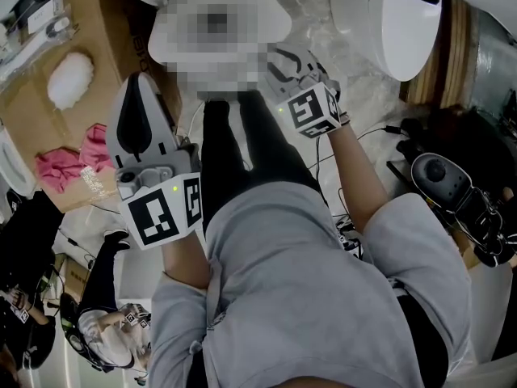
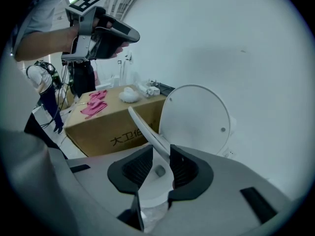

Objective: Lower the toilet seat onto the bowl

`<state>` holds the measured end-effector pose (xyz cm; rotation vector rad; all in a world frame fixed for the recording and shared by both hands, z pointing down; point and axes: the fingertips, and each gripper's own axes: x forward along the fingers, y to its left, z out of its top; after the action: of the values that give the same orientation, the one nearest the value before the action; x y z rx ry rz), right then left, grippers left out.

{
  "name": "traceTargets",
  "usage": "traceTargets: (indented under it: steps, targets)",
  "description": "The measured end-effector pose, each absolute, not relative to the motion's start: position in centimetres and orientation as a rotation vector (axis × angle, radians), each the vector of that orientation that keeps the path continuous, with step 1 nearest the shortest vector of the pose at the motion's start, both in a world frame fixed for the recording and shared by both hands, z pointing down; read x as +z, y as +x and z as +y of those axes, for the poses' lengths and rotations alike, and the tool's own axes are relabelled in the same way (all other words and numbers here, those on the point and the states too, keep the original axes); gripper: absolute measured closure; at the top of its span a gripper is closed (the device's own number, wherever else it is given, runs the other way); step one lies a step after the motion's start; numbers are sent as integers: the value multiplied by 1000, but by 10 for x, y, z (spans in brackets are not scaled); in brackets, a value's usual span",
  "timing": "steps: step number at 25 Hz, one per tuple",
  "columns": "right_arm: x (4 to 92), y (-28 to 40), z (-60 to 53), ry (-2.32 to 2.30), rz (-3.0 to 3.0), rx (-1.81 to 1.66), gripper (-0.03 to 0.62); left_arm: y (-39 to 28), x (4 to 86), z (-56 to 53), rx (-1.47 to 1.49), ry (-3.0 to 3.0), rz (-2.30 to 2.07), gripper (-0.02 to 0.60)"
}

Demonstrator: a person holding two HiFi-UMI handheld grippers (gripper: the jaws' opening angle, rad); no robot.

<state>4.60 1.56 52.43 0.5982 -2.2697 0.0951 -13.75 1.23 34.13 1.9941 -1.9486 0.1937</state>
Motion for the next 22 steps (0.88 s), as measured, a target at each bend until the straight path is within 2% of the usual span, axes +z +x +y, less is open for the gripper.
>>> traceTargets:
  steps: [22]
  targets:
    - [568, 57, 73, 462, -2199, 135, 493, -138, 360, 19, 205, 1991, -1931, 580]
